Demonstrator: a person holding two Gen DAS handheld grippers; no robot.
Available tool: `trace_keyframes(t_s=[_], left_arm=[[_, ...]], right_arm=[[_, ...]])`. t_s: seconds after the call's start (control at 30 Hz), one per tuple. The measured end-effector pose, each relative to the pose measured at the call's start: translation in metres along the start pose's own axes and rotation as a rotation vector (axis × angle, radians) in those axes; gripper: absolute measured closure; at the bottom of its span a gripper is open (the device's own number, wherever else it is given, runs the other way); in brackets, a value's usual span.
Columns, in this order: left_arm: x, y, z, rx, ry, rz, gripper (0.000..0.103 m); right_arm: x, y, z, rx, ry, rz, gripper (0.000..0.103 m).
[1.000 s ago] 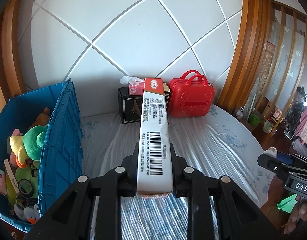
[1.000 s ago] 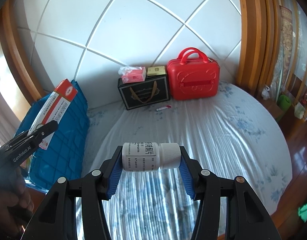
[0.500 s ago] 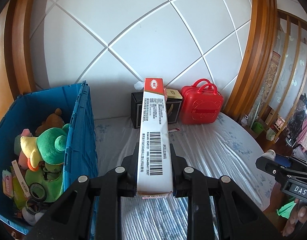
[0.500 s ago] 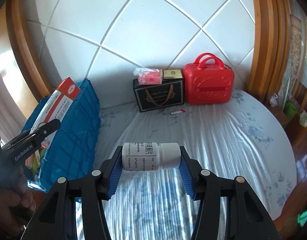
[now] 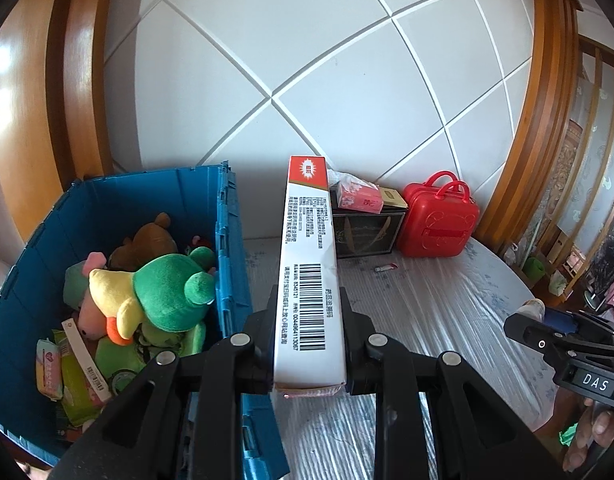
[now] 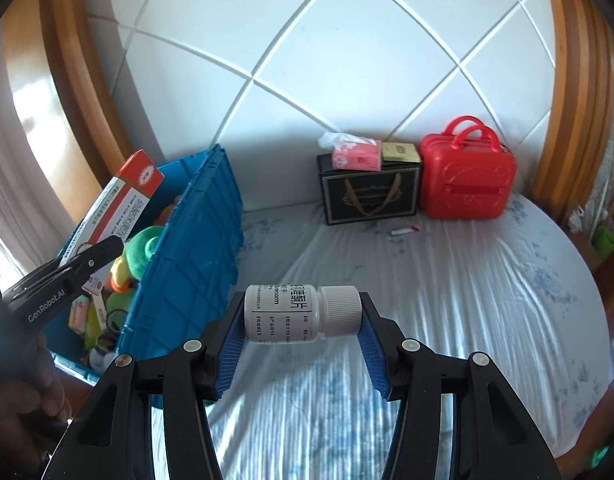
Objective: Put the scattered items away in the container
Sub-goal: 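Lift and carry the medicine box and white bottle with both tools to the crate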
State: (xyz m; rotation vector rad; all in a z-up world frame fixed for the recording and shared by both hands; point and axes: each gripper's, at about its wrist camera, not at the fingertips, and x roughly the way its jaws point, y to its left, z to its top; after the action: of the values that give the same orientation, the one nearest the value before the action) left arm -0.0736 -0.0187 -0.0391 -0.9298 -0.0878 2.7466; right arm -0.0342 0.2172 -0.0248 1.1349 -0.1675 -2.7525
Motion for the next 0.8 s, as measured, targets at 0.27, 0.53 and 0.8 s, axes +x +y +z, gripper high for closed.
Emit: trace_keyframes(t_s=[0.27,0.53,0.8], left_arm=[[-0.008,0.043,-0.004,-0.042,0.000,0.031,0.080],[-0.019,0.080,-0.013,-0.084,0.004,0.063,0.080],[-0.034,0.124,-0.025,-0.132,0.012,0.120,0.080]], right_arm=[[0.014,0.043,0.007,-0.048,0.013,0.037,0.051],[0.028,0.091,0.015,-0.101,0.030,0.078,0.051],[0.046,0.141,0.019,-0.161,0.058,0.129,0.051]])
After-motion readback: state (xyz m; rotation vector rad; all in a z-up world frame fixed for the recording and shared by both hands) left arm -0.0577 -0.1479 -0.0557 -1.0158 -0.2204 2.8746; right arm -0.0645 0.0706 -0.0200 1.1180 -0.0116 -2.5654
